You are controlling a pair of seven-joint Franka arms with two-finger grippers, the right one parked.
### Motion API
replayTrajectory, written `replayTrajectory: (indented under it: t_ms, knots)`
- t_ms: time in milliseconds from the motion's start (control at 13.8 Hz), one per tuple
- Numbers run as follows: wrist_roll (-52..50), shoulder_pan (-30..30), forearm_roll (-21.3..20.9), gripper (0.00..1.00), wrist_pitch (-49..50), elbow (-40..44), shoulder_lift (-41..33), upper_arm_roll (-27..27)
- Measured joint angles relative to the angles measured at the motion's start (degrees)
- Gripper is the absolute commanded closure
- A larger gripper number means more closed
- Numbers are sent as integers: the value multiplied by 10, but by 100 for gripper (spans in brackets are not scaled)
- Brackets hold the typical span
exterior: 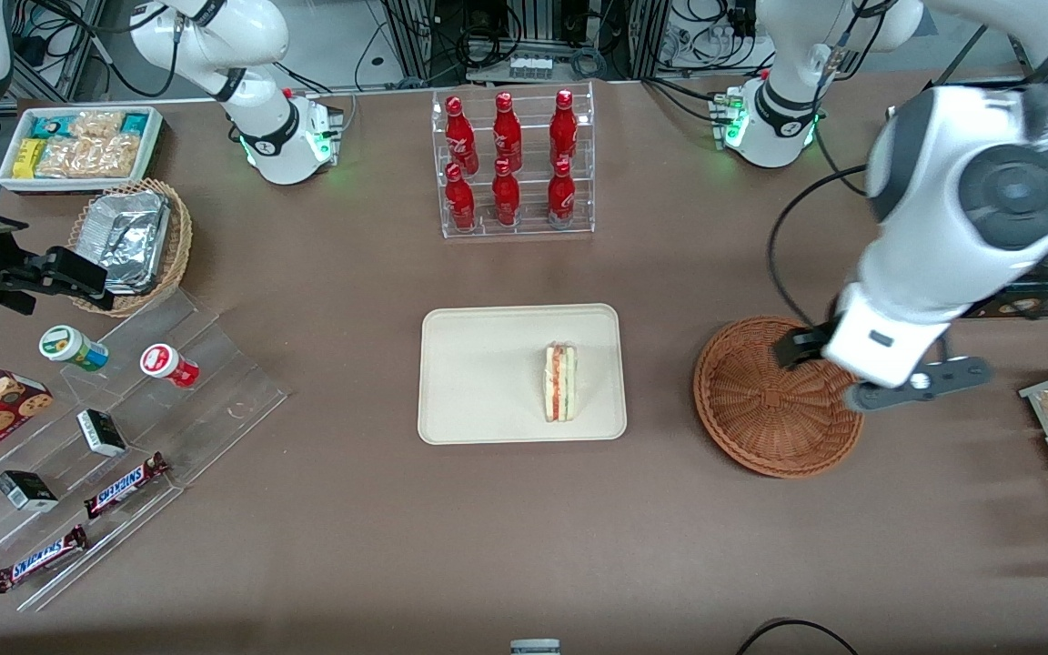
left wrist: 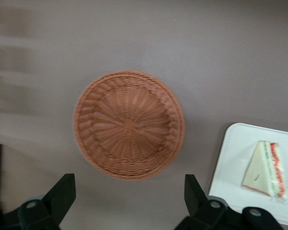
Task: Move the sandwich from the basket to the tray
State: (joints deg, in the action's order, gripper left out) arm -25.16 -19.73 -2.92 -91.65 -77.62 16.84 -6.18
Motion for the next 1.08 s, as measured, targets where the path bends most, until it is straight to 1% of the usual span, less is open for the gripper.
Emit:
replayTrajectory:
  t_ms: [361,794,1083]
  knots:
    - [56,0,4,0,41,-1,-31,-37]
    - [74,2,11,0,62,-1,-53,-43]
    - [80,81,23,0,68,-2,-67,1]
